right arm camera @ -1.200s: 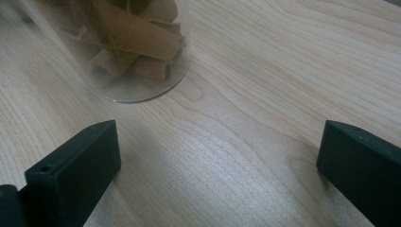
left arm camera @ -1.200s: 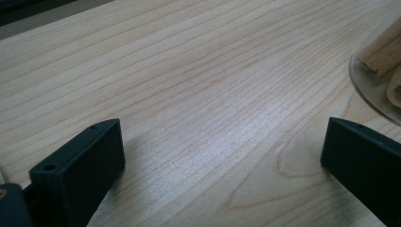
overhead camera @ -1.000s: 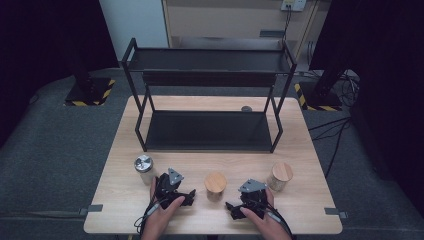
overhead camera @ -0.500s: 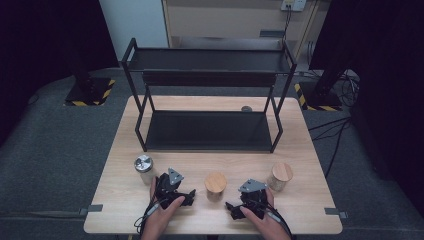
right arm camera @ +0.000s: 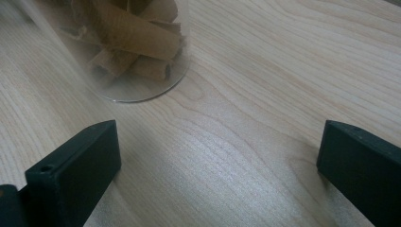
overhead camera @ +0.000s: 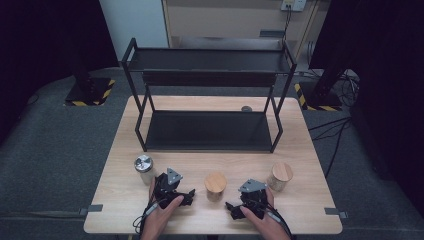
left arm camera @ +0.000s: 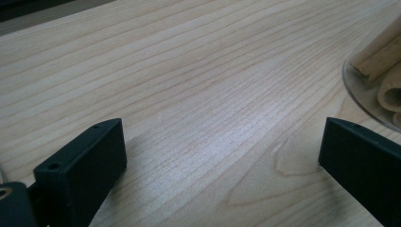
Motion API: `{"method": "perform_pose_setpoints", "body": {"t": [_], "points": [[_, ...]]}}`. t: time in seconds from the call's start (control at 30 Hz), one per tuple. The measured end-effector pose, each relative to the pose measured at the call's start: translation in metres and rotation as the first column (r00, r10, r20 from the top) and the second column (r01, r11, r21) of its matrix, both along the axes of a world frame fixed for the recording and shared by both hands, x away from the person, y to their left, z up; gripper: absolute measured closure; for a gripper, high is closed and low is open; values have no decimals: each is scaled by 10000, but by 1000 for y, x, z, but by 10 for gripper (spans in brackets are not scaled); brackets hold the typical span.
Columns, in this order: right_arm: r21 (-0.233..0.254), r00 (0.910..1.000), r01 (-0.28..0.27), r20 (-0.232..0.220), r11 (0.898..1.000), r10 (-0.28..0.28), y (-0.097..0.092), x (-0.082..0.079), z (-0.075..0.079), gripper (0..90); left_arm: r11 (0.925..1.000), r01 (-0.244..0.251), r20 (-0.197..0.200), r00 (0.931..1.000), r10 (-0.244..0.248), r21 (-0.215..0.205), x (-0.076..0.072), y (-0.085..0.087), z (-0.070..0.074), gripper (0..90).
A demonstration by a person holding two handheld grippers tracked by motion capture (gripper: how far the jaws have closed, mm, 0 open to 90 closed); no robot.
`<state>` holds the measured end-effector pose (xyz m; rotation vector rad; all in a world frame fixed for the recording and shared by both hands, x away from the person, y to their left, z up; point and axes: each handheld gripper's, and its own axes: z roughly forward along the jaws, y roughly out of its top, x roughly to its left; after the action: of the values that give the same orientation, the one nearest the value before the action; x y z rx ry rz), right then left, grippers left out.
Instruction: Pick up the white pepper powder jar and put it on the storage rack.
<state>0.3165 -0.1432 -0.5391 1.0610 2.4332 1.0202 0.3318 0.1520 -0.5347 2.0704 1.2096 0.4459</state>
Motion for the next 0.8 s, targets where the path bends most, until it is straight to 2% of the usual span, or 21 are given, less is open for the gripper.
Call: {"method": "perform_pose_setpoints", "body": {"t": [0.13,0.8], "points": [[0,10000,2,-1,10000,-2,0,0,0,3,9997,152,66,9999,-153,167,-1,-1,6,13],[-3,10000,-1,2,10000,1,0,0,0,4,9989,461,515,9976,-464,75,-2,-1,35,21]]}}
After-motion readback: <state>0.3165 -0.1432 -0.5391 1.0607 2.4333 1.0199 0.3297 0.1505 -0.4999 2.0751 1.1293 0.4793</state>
